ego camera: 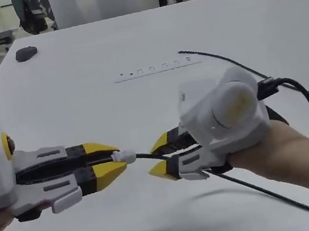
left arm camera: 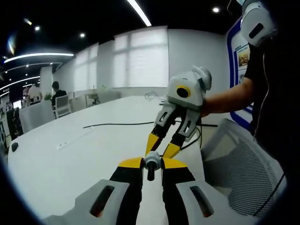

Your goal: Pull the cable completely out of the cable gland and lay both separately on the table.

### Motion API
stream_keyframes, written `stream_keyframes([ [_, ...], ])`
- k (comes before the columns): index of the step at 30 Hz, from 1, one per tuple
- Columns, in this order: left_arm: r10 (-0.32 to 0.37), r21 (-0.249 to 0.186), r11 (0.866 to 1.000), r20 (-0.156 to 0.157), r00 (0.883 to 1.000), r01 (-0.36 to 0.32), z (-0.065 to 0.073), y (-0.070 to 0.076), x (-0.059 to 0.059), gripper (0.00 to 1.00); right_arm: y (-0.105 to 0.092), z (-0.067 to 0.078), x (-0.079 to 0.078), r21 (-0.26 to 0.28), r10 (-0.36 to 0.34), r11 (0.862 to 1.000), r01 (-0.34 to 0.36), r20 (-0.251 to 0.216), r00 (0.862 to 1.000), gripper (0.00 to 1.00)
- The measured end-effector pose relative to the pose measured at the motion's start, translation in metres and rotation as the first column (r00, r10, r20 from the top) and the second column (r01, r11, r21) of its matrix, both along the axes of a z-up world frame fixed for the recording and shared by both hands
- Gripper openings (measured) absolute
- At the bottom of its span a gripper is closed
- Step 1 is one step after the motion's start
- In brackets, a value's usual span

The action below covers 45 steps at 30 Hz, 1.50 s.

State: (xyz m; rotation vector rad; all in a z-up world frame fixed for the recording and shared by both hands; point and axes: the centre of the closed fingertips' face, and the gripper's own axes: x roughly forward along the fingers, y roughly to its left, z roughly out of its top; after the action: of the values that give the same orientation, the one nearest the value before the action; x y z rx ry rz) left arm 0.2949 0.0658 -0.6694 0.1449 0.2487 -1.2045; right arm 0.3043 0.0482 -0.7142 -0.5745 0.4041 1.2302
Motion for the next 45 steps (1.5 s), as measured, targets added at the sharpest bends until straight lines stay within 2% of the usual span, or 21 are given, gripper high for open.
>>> stream_keyframes([
  [4,0.013,-0.012,1.000,-0.007,1.000,-0.013,-0.001,0.003,0.000,0.14,0.002,0.002,0.003,-0.003,0.020,1.000,-0.020,0.017,1.000,0.01],
  [9,0.032,-0.022,0.999,-0.010,0.999,-0.033,-0.004,0.008,0.001,0.14,0.004,0.001,0.004,0.006,0.026,1.000,-0.026,0.000,1.000,0.00],
  [14,0.097,-0.044,0.994,-0.009,0.995,-0.097,-0.006,0.026,0.008,0.14,-0.002,-0.008,0.012,-0.045,0.026,0.999,-0.026,0.014,1.000,0.00],
  [16,0.152,-0.090,0.984,-0.016,0.988,-0.153,-0.003,0.040,0.012,0.14,-0.007,-0.011,0.020,-0.063,0.014,0.998,-0.013,0.015,1.000,0.00],
  [17,0.177,-0.090,0.980,-0.012,0.984,-0.177,-0.004,0.048,0.014,0.14,-0.010,-0.012,0.023,-0.073,0.010,0.997,-0.009,0.010,1.000,0.00],
  [19,0.224,-0.128,0.966,-0.036,0.974,-0.227,-0.003,0.065,0.015,0.14,-0.015,-0.011,0.034,-0.081,-0.007,0.997,0.008,0.009,1.000,0.00],
  [21,0.286,-0.169,0.942,-0.040,0.957,-0.289,0.000,0.085,0.019,0.14,-0.015,-0.004,0.045,-0.055,-0.039,0.998,0.037,-0.031,0.999,0.00],
  [23,0.316,-0.187,0.930,-0.035,0.948,-0.317,0.003,0.094,0.019,0.14,-0.009,0.006,0.056,0.003,-0.068,0.998,0.068,-0.057,0.996,0.00],
  [28,0.409,-0.176,0.897,-0.020,0.912,-0.406,-0.003,0.120,0.026,0.14,0.026,0.029,0.078,0.129,-0.069,0.988,0.087,-0.144,0.987,0.00],
  [29,0.430,-0.170,0.888,-0.018,0.903,-0.427,-0.005,0.125,0.029,0.14,0.040,0.036,0.080,0.180,-0.051,0.980,0.085,-0.186,0.981,0.00],
  [32,0.489,-0.149,0.863,0.003,0.872,-0.483,-0.009,0.136,0.036,0.14,0.066,0.046,0.098,0.266,-0.058,0.956,0.123,-0.240,0.969,0.00],
  [33,0.513,-0.154,0.849,0.008,0.858,-0.506,-0.009,0.141,0.040,0.14,0.077,0.049,0.105,0.298,-0.057,0.945,0.133,-0.251,0.966,0.00],
  [35,0.538,-0.156,0.834,0.013,0.843,-0.530,-0.011,0.144,0.044,0.14,0.090,0.046,0.115,0.306,-0.066,0.940,0.150,-0.270,0.961,0.00],
  [36,0.560,-0.145,0.822,0.026,0.828,-0.551,-0.014,0.148,0.049,0.14,0.099,0.043,0.121,0.306,-0.070,0.939,0.158,-0.279,0.958,0.00],
  [37,0.579,-0.148,0.808,0.014,0.815,-0.571,-0.016,0.151,0.052,0.14,0.109,0.040,0.124,0.303,-0.069,0.941,0.153,-0.270,0.960,0.00],
  [38,0.625,-0.154,0.768,-0.028,0.780,-0.621,-0.023,0.161,0.060,0.14,0.115,0.038,0.128,0.306,-0.075,0.939,0.158,-0.267,0.961,0.00],
  [40,0.647,-0.106,0.759,0.001,0.763,-0.643,-0.033,0.167,0.065,0.14,0.127,0.031,0.136,0.306,-0.081,0.938,0.163,-0.265,0.961,0.00],
  [41,0.663,-0.101,0.744,-0.007,0.749,-0.660,-0.039,0.170,0.070,0.14,0.134,0.027,0.138,0.313,-0.099,0.932,0.185,-0.271,0.958,0.00],
  [42,0.666,-0.098,0.741,-0.014,0.746,-0.664,-0.043,0.171,0.072,0.14,0.140,0.023,0.140,0.311,-0.102,0.932,0.187,-0.269,0.958,0.00],
  [44,0.704,-0.052,0.709,-0.015,0.710,-0.704,-0.059,0.181,0.080,0.14,0.152,0.009,0.152,0.296,-0.133,0.932,0.209,-0.256,0.957,0.00],
  [45,0.711,-0.039,0.702,-0.023,0.703,-0.711,-0.066,0.183,0.083,0.14,0.158,0.003,0.154,0.292,-0.133,0.934,0.207,-0.253,0.958,0.00],
])
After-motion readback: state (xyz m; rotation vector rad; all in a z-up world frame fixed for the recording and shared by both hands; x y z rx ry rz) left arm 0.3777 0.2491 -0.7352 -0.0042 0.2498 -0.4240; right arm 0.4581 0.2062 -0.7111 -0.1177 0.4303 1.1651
